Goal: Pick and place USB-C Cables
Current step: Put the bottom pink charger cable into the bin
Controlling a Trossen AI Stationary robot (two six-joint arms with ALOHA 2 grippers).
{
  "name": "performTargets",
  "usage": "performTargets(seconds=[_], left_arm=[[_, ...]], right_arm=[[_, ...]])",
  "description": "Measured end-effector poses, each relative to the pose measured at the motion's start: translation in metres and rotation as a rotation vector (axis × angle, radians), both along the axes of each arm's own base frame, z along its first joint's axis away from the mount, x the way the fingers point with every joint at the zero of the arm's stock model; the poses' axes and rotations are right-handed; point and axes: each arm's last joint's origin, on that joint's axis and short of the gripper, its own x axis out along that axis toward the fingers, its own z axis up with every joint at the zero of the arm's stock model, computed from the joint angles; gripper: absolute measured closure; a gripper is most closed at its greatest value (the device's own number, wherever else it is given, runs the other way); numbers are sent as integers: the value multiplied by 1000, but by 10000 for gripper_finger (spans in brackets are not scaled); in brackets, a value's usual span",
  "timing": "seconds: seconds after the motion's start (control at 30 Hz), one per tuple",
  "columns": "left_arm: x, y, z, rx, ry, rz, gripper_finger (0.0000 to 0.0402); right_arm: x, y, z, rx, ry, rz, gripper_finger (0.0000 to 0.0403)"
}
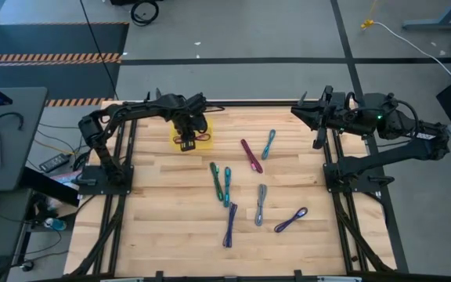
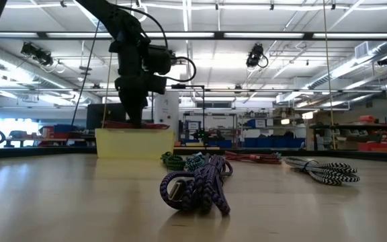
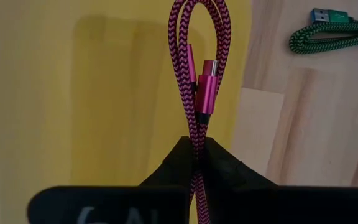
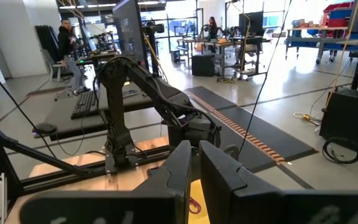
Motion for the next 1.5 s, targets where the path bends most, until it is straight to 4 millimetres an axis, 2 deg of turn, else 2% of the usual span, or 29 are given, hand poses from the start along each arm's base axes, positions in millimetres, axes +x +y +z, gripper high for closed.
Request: performTargets(seconds=[0.37,0.8,0.97,1.13,1.37,1.5], left_arm=[[1,3,0,81,18,17,383],[2,4,1,85,4,35,383],[2,4,1,84,4,39,356],[2,4,1,85,4,35,384],[3,6,-2,83,5,40,385],[7,9,-13,54,8,57,385]], right_arm=[[0,0,0,0,0,0,364],[0,0,0,0,0,0,364],[0,0,0,0,0,0,364],[0,0,0,0,0,0,364],[0,0,0,0,0,0,364],[0,0,0,-1,1,1,364]])
